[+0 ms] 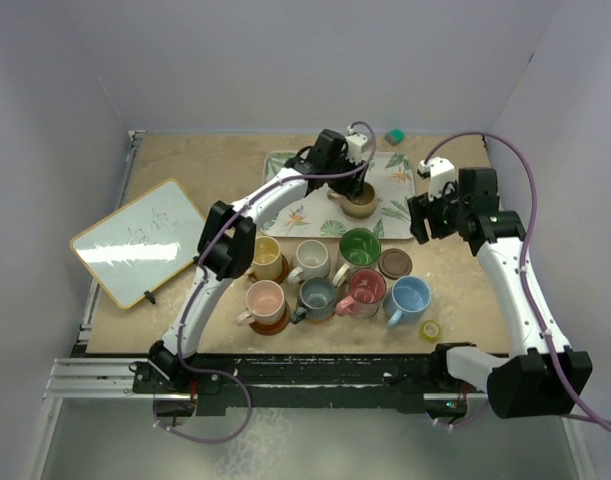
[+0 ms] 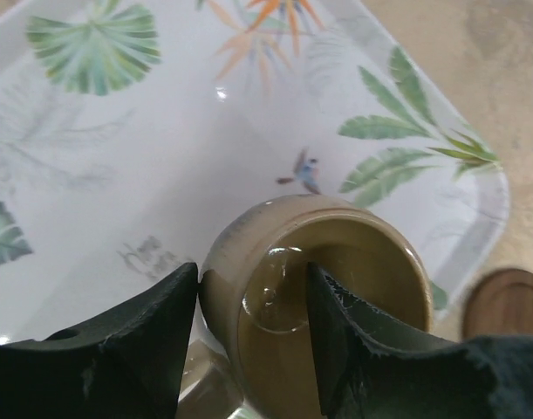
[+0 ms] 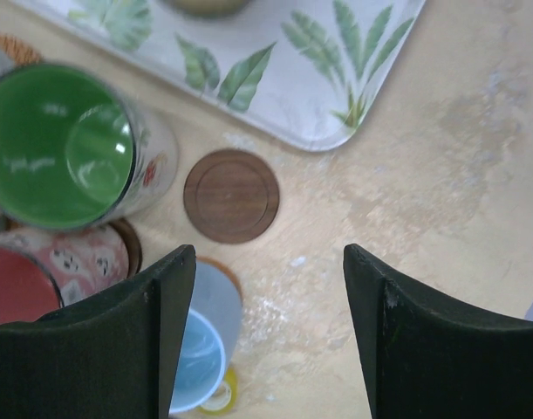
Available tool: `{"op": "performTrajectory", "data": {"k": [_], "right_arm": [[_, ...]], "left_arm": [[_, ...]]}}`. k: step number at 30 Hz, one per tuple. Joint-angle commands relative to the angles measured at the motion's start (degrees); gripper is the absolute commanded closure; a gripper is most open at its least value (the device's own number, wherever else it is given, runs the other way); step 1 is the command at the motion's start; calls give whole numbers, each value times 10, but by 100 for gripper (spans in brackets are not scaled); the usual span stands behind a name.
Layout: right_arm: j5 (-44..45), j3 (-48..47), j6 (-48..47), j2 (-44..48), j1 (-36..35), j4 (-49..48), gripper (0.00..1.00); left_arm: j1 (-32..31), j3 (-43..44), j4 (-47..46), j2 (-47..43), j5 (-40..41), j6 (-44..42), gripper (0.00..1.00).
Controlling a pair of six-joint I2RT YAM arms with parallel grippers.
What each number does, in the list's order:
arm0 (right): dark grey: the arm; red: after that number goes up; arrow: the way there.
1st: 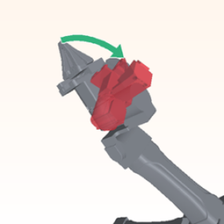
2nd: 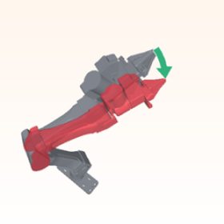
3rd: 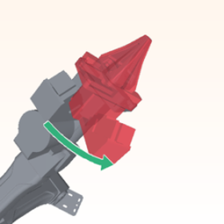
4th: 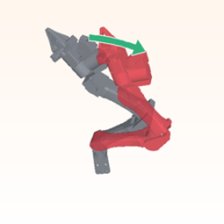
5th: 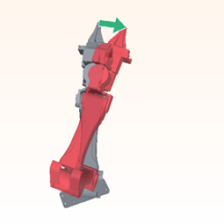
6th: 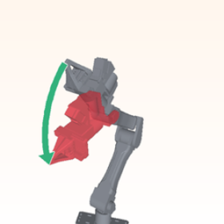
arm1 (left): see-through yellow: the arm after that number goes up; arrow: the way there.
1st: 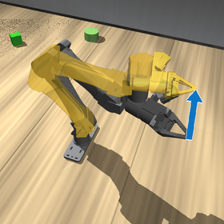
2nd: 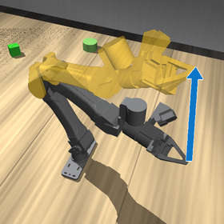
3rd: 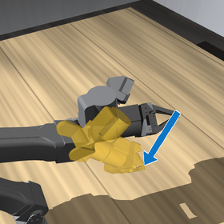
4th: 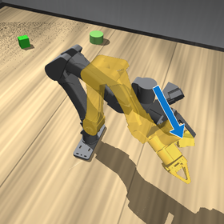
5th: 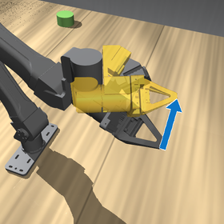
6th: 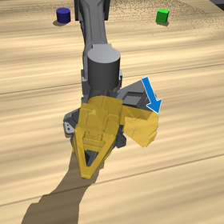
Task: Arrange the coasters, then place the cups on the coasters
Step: Move the cup to the tray.
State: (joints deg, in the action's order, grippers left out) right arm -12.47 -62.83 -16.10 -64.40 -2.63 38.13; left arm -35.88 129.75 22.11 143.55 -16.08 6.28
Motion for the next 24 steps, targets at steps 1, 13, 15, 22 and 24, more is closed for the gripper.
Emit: {"op": "performTrajectory", "data": {"k": [1, 13, 15, 22, 24], "right_arm": [[28, -59, 56, -53, -3, -58, 30], [40, -173, 154, -226, -36, -112, 31], [50, -191, 159, -253, -50, -116, 31], [81, -242, 189, -336, -79, -113, 33], [86, -254, 191, -355, -85, -107, 34]], "left_arm": [[-5, -12, 2, -80, -28, 40, 49], [0, -123, -17, -219, 45, -40, 34], [4, -173, -32, -260, 64, -60, 32], [27, -334, -56, -399, 113, -122, 29], [34, -378, -62, -434, 121, -136, 28]]}}
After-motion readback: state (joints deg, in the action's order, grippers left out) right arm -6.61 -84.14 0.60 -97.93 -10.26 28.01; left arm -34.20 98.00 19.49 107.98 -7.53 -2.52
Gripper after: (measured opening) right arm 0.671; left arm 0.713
